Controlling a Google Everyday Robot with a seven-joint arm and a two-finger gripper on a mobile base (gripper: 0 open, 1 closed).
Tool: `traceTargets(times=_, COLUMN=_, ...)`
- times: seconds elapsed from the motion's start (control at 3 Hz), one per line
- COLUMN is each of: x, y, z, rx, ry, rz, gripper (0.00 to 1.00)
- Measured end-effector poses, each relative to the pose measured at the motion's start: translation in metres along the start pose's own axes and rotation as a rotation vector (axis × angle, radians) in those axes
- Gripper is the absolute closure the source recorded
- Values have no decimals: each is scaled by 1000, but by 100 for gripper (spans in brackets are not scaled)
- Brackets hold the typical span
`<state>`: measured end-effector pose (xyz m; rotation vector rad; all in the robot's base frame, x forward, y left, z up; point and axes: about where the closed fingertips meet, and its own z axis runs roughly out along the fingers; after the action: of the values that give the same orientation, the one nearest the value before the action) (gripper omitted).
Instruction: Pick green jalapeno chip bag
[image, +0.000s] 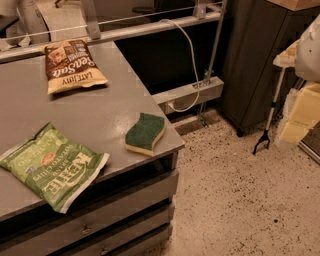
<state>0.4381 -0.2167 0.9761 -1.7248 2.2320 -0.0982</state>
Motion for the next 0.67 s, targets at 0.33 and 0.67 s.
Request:
traceTargets(times=0.33, x=0, y=0, z=0, rx=0, ry=0, rz=0, gripper=0)
traceTargets(times=0.67, x=-16, y=-3, z=0, rx=11, ry=-36, rz=-9, gripper=0)
